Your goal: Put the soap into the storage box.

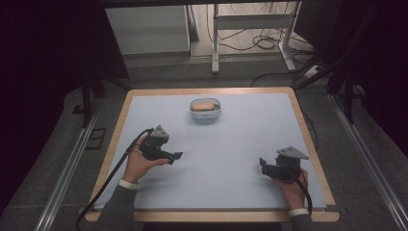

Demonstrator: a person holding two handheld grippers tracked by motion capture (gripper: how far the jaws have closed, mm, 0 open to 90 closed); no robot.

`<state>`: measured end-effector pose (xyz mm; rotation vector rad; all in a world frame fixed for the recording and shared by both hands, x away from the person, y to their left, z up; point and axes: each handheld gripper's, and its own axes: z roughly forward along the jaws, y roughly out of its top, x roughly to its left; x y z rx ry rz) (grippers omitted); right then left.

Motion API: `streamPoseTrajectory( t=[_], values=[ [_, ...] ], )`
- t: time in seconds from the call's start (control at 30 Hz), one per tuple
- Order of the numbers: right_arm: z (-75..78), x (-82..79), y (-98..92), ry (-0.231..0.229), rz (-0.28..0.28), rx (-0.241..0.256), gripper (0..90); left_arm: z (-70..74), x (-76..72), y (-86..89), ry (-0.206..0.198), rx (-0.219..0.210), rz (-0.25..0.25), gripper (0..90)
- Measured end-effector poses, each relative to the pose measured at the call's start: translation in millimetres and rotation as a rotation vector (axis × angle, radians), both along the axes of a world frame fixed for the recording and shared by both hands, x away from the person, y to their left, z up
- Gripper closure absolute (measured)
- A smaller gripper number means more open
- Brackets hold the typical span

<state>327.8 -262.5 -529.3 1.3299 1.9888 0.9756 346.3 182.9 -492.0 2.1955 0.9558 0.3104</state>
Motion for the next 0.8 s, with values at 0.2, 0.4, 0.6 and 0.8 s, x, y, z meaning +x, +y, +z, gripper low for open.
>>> streamPoseTrajectory(
  t=[0.2,0.4,0.6,0.8],
  values=[
    [-0.1,-0.1,0.2,-0.003,0.001,-0.005,11.8,-12.6,-16.1,19.2,0.011,-0.039,0.063,16.5],
    [0.0,0.0,-0.7,-0.004,-0.004,0.006,11.8,-8.9,-21.8,26.3,-0.002,-0.054,0.078,16.3],
    [0.1,-0.1,-1.3,-0.003,0.003,0.012,11.8,-14.3,-19.9,26.1,0.013,-0.039,0.078,16.2],
    [0.3,0.5,-2.4,0.004,-0.001,0.023,11.8,-17.0,-19.9,29.4,0.018,-0.045,0.095,16.1]
  ],
)
